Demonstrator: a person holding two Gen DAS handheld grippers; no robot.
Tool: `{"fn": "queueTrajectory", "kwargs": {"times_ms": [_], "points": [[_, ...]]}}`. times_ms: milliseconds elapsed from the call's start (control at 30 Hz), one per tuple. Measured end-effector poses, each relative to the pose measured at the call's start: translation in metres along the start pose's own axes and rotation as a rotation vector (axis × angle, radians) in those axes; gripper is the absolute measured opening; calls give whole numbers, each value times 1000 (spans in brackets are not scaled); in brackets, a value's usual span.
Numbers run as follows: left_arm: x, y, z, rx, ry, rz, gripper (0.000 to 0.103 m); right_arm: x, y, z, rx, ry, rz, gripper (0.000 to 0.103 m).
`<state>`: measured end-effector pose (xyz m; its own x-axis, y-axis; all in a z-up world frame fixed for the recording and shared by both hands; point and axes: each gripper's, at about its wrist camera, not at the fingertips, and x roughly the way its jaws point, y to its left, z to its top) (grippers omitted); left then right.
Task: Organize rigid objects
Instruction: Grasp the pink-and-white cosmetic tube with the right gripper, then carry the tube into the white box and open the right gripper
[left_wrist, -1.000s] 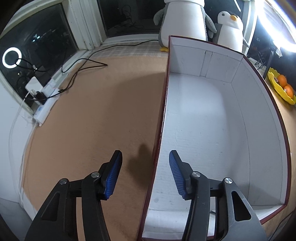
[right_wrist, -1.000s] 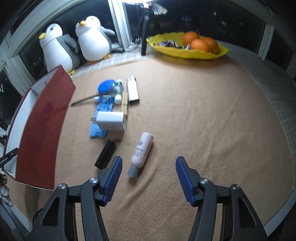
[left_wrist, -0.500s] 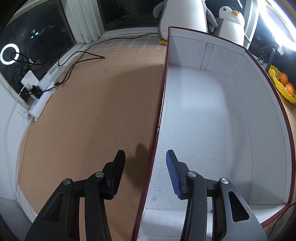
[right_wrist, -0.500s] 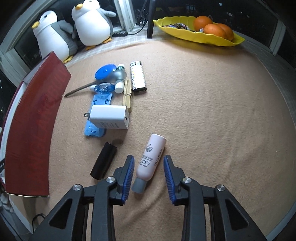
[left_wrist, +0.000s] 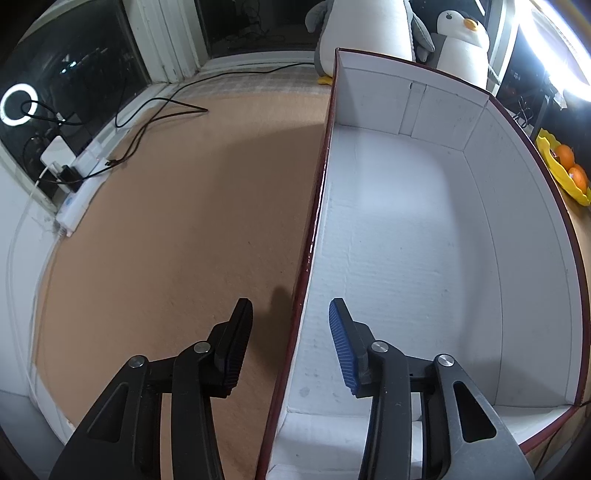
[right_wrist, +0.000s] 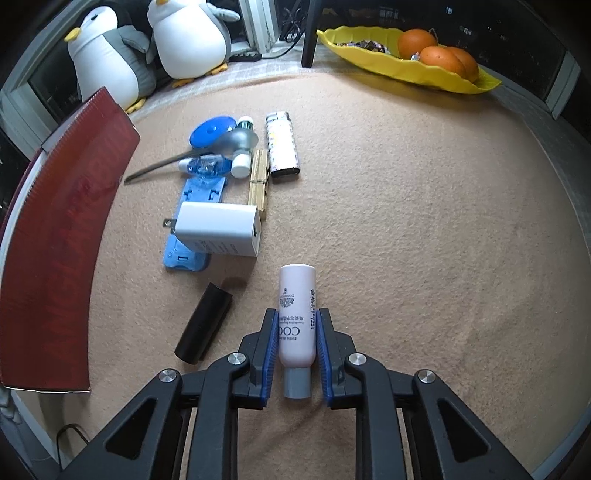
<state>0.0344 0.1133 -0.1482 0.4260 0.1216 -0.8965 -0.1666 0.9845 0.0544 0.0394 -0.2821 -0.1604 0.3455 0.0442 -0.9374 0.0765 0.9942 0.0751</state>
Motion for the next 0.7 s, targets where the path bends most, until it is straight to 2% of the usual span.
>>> {"fn": "queueTrajectory", "kwargs": {"times_ms": [167,367,533,700], "points": [[0,0,-1,-4,-3,0,41,-31,12,3,-29,-69,23,18],[0,1,-1,-7,-6,-4,41,-68,51,15,-107,-148,96,18],[-1,1,-1,-12,-8,-7,36,-90,101,24,-216,-187,174,18],[-2,1,0,-27,-13,-10,24,-96,144,25,-310,-191,230,18]]}}
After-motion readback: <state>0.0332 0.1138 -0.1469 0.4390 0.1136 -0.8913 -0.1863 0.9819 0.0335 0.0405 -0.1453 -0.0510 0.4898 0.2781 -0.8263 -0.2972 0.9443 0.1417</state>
